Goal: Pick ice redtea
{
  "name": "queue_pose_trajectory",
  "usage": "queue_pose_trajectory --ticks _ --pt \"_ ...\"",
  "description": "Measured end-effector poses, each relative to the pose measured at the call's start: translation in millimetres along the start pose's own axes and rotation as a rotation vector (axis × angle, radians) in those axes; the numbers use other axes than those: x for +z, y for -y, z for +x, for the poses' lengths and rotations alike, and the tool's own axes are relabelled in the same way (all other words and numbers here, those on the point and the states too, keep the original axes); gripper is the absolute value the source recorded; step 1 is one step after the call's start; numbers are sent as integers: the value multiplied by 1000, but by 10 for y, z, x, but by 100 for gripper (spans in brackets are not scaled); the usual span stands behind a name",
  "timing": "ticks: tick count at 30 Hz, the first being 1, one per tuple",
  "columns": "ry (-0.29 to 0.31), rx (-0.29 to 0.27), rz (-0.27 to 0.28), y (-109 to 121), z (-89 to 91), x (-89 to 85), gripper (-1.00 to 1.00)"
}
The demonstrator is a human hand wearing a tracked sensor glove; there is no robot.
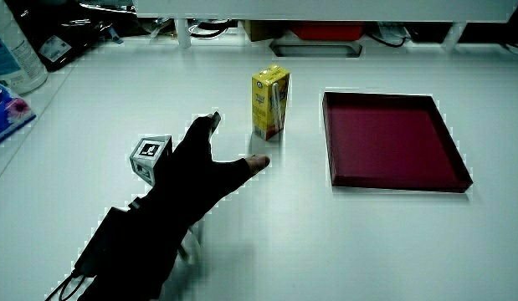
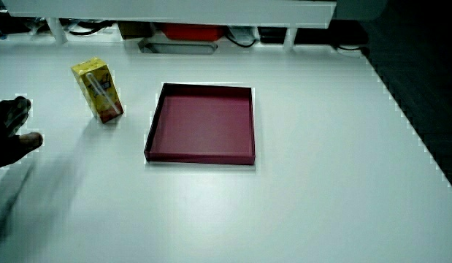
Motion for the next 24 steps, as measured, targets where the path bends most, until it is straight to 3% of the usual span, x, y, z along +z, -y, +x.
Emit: queue_pose_trajectory --ticks 11,17,24 --pt "-40 38 30 -412 -102 17 0" --pt "-22 50 54 -640 -132 -6 0" --pt "70 67 75 -898 -117 -43 0"
